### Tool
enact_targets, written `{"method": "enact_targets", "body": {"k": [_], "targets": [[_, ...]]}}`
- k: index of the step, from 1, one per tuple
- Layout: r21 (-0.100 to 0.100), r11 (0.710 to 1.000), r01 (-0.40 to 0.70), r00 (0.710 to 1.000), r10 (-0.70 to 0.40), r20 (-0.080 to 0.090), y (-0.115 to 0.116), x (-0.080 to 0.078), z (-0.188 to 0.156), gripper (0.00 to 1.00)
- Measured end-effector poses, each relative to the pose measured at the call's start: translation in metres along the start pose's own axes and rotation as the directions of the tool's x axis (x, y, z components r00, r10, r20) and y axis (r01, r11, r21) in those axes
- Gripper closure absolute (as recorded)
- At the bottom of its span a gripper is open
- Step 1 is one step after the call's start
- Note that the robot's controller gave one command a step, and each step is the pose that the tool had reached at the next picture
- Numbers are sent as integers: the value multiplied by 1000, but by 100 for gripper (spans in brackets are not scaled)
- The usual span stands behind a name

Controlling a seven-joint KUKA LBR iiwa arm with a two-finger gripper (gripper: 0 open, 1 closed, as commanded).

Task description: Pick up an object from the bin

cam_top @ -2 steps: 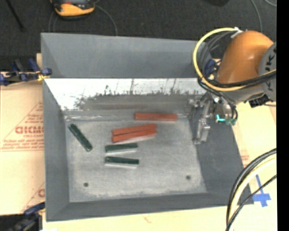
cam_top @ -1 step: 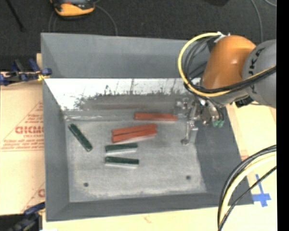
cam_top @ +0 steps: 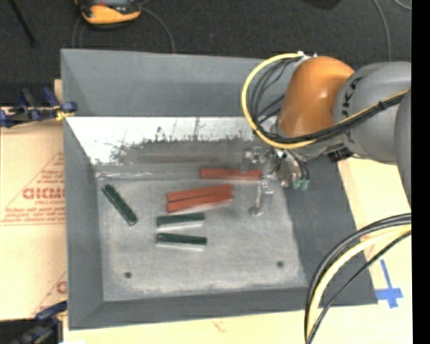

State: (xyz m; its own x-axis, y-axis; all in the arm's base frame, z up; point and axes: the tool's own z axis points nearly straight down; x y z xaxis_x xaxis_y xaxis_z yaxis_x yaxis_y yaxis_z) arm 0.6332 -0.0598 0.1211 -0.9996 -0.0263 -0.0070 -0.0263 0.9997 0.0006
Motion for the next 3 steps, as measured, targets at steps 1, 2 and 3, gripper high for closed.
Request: {"method": "enact_targets", "body": {"k": [1,2,3], "targets": [[2,995,97,995,-97,1,11,-10,19,0],[2,999,-33,999,33,2,82,-10,39,100],[2,1000,-30,1000,30,-3,86,-8,42,0]]}}
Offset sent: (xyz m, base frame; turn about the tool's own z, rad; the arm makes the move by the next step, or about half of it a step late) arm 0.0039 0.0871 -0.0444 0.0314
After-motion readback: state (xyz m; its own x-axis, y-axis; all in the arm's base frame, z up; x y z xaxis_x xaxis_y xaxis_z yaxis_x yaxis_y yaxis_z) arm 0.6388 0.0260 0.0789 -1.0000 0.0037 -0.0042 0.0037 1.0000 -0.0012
